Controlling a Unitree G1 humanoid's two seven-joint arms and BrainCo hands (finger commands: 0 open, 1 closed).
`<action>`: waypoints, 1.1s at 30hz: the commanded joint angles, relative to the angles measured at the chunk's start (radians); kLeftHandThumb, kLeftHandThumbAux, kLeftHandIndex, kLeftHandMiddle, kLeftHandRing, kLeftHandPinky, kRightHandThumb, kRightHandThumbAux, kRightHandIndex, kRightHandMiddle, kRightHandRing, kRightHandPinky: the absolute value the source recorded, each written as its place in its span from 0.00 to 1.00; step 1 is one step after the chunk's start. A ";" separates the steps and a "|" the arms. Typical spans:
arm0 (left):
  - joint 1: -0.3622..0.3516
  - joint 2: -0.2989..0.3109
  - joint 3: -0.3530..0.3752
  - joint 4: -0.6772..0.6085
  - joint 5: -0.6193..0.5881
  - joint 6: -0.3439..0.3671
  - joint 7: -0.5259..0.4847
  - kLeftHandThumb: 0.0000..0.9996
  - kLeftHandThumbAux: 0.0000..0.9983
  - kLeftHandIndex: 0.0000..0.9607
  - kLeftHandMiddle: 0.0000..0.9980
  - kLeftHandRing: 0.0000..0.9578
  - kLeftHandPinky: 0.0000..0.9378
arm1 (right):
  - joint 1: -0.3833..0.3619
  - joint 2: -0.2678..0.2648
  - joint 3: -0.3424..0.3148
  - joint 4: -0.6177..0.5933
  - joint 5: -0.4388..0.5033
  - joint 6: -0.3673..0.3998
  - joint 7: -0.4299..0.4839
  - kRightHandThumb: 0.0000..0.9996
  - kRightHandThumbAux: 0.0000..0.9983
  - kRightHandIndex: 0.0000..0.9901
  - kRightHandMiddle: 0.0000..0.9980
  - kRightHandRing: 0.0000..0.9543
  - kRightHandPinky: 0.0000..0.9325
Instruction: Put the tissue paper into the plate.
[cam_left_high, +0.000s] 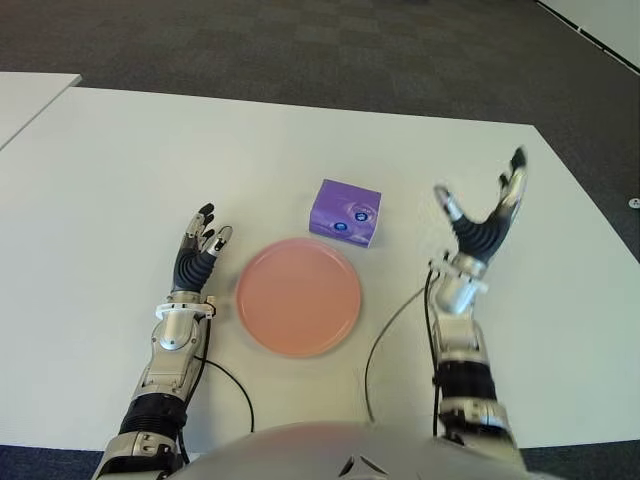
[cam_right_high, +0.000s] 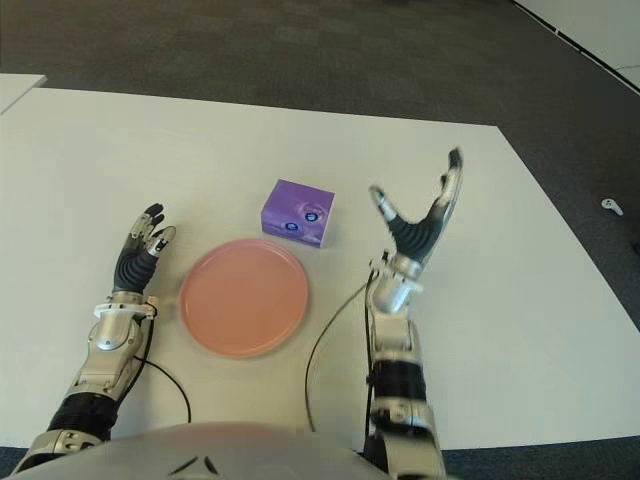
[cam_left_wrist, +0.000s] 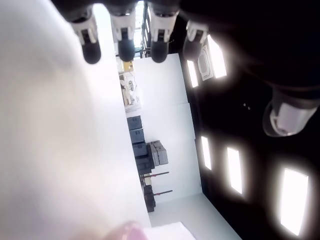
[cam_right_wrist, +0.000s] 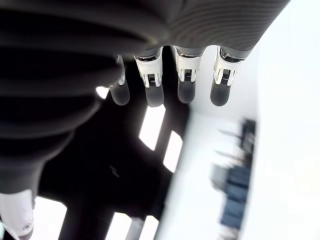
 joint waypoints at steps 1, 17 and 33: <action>0.041 -0.028 -0.011 0.085 0.009 0.037 0.012 0.00 0.42 0.00 0.00 0.00 0.00 | -0.159 -0.029 0.031 0.046 -0.019 -0.040 -0.002 0.08 0.61 0.00 0.00 0.00 0.00; 0.048 -0.021 -0.005 0.078 0.015 0.032 0.021 0.00 0.41 0.00 0.00 0.00 0.00 | -0.206 -0.113 0.144 -0.102 -0.262 0.202 0.098 0.12 0.43 0.00 0.00 0.00 0.00; 0.053 -0.034 -0.008 0.060 0.014 0.036 0.028 0.00 0.42 0.00 0.00 0.00 0.00 | -0.486 -0.076 0.312 0.282 -0.294 0.208 0.028 0.18 0.52 0.00 0.00 0.00 0.00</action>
